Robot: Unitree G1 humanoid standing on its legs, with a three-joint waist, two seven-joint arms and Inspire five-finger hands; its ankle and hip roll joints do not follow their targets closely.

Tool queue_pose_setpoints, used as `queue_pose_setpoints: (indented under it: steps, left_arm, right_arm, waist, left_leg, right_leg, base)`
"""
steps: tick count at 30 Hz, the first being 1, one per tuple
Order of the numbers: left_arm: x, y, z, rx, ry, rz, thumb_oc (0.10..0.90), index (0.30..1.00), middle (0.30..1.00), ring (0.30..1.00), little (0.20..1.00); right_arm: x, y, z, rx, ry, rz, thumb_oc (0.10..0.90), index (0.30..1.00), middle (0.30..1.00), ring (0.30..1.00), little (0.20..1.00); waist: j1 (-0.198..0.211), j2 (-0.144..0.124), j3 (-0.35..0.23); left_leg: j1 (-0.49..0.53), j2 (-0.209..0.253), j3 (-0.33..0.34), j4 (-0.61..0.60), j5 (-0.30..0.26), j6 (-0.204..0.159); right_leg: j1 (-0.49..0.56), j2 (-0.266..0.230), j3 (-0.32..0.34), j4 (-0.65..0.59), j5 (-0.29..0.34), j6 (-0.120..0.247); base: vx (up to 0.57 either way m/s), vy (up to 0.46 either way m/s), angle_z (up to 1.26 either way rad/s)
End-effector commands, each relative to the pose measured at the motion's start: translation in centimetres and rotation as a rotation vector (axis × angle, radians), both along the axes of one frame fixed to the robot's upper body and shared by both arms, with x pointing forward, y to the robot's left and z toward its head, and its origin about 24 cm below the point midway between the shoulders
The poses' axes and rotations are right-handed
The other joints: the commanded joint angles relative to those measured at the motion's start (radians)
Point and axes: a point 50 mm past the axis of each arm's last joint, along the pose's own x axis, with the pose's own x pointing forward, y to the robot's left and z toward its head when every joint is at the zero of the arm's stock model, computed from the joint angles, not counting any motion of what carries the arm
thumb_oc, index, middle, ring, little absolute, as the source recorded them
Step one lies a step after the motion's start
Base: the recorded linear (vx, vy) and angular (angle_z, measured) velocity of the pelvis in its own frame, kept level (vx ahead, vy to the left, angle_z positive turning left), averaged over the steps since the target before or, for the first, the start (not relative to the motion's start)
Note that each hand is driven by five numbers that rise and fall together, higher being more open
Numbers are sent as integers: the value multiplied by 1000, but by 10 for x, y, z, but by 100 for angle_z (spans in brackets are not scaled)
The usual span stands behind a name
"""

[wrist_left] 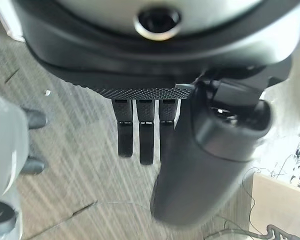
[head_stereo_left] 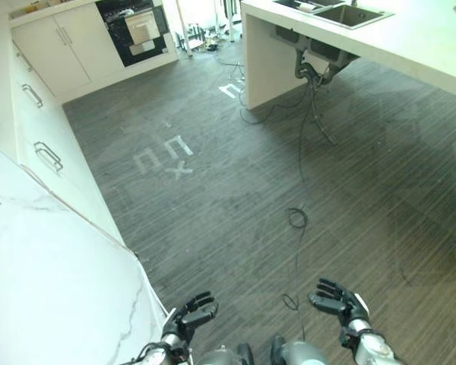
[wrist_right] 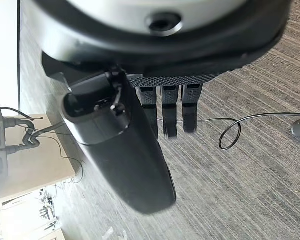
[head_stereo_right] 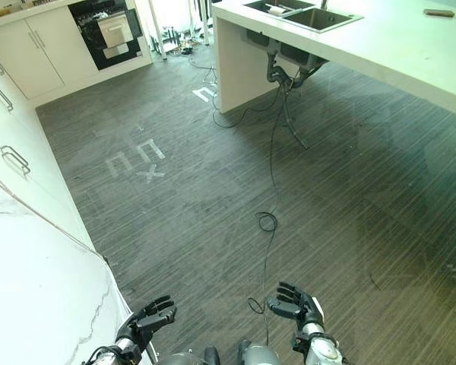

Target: Place the dishes in the dishwasher.

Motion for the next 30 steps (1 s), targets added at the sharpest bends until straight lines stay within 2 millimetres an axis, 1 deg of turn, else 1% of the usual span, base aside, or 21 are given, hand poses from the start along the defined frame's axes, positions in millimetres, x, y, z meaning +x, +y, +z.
queue_pose_setpoints:
  steps: [1,3,6,8,11,14,16,17,18,20,23,24,26,29,30]
  left_arm:
    - [16,-9,10,-33,-79,-46,800,900,900,900,900]
    - [11,-9,4,-45,-29,-35,800,900,900,900,900]
    - [-7,-7,-9,-41,90,-19,800,900,900,900,900]
    - [-14,-6,-14,-34,138,-7,800,900,900,900,900]
    - [-31,-4,-23,-24,218,35,800,900,900,900,900]
    - [-34,-2,-25,16,242,34,800,900,900,900,900]
    - [-29,1,-23,65,221,17,800,900,900,900,900]
    - [-28,1,-23,71,218,14,800,900,900,900,900]
    - [-22,1,-20,105,192,6,800,900,900,900,900]
    - [-16,1,-18,130,171,10,800,900,900,900,900]
    - [-4,1,-11,151,113,23,800,900,900,900,900]
    - [-3,1,-11,152,108,23,800,900,900,900,900]
    - [3,-1,-8,145,79,22,800,900,900,900,900]
    - [12,-4,-4,130,50,22,800,900,900,900,900]
    - [14,-5,-3,121,42,21,800,900,900,900,900]
  right_arm:
    - [24,-10,24,-40,-132,29,800,900,900,900,900]
    - [20,-8,17,-42,-80,39,800,900,900,900,900]
    - [4,-9,0,-36,29,45,800,900,900,900,900]
    - [-1,-9,-5,-34,56,41,800,900,900,900,900]
    - [-13,-11,-13,-20,90,26,800,900,900,900,900]
    - [-18,-10,-16,-21,103,26,800,900,900,900,900]
    - [-22,-11,-18,-14,106,26,800,900,900,900,900]
    - [-22,-11,-18,-12,104,26,800,900,900,900,900]
    - [-21,-10,-16,-6,86,27,800,900,900,900,900]
    - [-18,-9,-15,-4,71,30,800,900,900,900,900]
    - [-13,-7,-11,-4,39,40,800,900,900,900,900]
    - [-13,-7,-11,-3,38,41,800,900,900,900,900]
    - [-9,-6,-9,-2,23,44,800,900,900,900,900]
    - [-2,-6,-4,-16,0,66,800,900,900,900,900]
    - [1,-7,-1,-29,-8,88,800,900,900,900,900]
  waist:
    - [-3,0,-21]
    - [-4,-2,-22]
    - [3,-5,-28]
    - [5,-7,-29]
    - [6,-12,-39]
    - [5,-14,-42]
    - [3,-15,-46]
    - [2,-15,-47]
    - [0,-14,-49]
    - [-3,-12,-49]
    - [-12,-9,-45]
    - [-13,-9,-44]
    - [-15,-9,-35]
    - [-14,-11,-17]
    - [-9,-21,-4]
  left_leg:
    - [1,66,1,75,-181,-60]
    - [3,66,4,75,-182,-60]
    - [11,66,6,75,-186,-59]
    - [15,67,7,75,-188,-59]
    - [21,69,7,75,-194,-61]
    - [23,72,8,75,-197,-63]
    - [24,77,9,75,-199,-69]
    - [24,78,9,75,-199,-70]
    - [22,82,8,75,-197,-75]
    - [19,85,6,75,-194,-78]
    - [19,98,-1,75,-185,-90]
    - [19,98,-2,75,-185,-91]
    - [29,104,-5,75,-173,-95]
    - [58,93,-6,75,-154,-90]
    - [80,75,-2,75,-141,-79]
  right_leg:
    - [81,-34,-9,-42,-110,97]
    - [82,-33,-12,-42,-111,96]
    - [93,-32,-18,-42,-118,94]
    - [97,-31,-21,-42,-120,93]
    - [105,-29,-25,-42,-127,92]
    - [108,-27,-26,-42,-132,90]
    - [110,-23,-26,-42,-139,88]
    - [110,-22,-26,-42,-139,88]
    - [109,-16,-23,-42,-143,84]
    - [108,-12,-21,-42,-146,81]
    - [118,10,-17,-42,-158,61]
    - [119,11,-18,-42,-158,60]
    - [134,20,-23,-42,-160,45]
    - [146,20,-22,-42,-154,27]
    - [152,9,-13,-42,-143,20]
  base:
    - [0,0,0]
    - [0,0,0]
    - [14,-18,2]
    - [8,-16,1]
    - [12,-41,1]
    - [-6,-52,-1]
    - [-7,-104,0]
    - [-3,-123,1]
    - [-4,-91,1]
    - [-8,-114,1]
    - [2,-167,2]
    - [20,-152,5]
    - [28,-139,10]
    - [45,-110,5]
    - [83,-122,4]
